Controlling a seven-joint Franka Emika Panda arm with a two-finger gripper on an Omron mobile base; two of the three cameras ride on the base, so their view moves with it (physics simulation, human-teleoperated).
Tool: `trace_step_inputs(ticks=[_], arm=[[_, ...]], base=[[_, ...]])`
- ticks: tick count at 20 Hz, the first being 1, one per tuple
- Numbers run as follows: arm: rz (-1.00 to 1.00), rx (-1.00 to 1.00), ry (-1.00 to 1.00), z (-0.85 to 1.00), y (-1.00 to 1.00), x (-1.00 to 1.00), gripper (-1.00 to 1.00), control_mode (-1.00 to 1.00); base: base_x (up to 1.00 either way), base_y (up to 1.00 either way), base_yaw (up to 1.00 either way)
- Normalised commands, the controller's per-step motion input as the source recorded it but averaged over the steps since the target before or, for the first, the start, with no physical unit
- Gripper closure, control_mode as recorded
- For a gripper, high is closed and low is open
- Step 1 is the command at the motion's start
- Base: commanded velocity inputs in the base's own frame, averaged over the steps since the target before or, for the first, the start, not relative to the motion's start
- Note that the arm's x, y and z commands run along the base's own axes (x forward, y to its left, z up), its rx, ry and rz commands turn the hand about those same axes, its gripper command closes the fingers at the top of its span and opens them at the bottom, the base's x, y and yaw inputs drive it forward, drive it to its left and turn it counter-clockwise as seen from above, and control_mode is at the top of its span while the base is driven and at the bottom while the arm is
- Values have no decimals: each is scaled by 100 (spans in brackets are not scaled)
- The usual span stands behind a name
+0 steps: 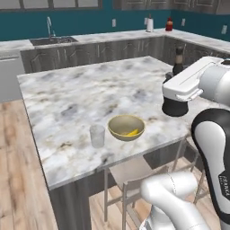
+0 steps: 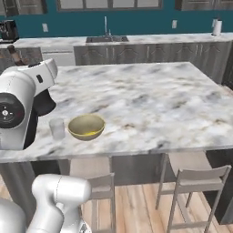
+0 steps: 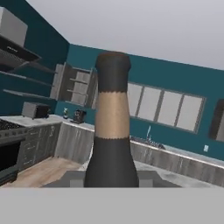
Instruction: There is a bowl on the dining counter. Grab a lemon wedge from the fridge and place it in the bowl. Then get the liquor bottle and glass cup from the cabinet and place them next to the bowl.
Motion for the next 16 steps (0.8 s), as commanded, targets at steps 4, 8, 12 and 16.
trace_step_inputs(ticks=[4, 8, 12, 16], arm=[[0, 0, 0, 0, 0, 0, 100, 100], [18, 6, 0, -5, -17, 17, 100, -100], [34, 14, 0, -7, -43, 52, 100, -100], [31, 15, 2, -15, -63, 88, 100, -100]], base=[[29, -45, 43], [17, -20, 20], [0, 0, 0], [0, 0, 0]])
